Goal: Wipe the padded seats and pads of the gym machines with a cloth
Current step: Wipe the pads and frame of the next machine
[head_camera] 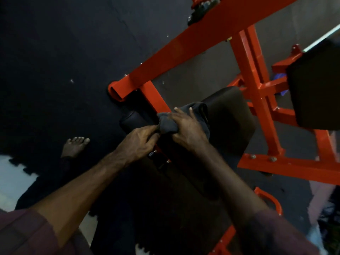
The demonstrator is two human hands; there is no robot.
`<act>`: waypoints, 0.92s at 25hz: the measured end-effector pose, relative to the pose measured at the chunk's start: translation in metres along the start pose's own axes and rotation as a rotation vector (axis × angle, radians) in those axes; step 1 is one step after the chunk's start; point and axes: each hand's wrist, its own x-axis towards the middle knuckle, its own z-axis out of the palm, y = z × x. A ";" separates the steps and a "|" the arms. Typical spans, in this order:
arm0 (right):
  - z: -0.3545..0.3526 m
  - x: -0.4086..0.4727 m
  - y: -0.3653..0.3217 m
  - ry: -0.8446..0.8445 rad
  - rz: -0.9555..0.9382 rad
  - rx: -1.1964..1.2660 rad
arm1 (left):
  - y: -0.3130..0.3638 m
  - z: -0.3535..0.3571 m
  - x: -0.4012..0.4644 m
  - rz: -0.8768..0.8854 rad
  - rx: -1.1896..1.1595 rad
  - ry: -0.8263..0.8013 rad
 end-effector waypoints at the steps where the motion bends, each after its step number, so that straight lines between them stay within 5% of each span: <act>1: -0.021 0.008 0.014 -0.045 0.049 -0.026 | 0.001 0.002 0.000 0.010 0.014 0.026; 4: -0.059 0.028 0.027 -0.071 0.175 -0.119 | 0.006 0.009 0.010 -0.024 0.039 0.096; 8: -0.051 0.033 0.029 -0.246 -0.070 -0.090 | 0.017 0.036 0.020 -0.065 0.010 0.154; 11: -0.087 0.051 0.072 -0.194 0.154 -0.149 | 0.026 0.052 0.022 -0.117 0.022 0.265; 13: -0.084 0.049 0.078 -0.179 0.116 -0.209 | 0.033 0.053 0.029 -0.138 0.051 0.302; 16: -0.082 0.047 0.083 -0.282 -0.001 -0.162 | 0.049 0.049 0.046 -0.140 0.123 0.227; 20: -0.117 0.066 0.125 -0.241 0.209 -0.201 | 0.066 0.052 0.064 -0.148 0.189 0.153; 23: -0.097 0.045 0.106 -0.253 -0.015 -0.131 | 0.068 0.052 0.081 -0.173 0.203 0.115</act>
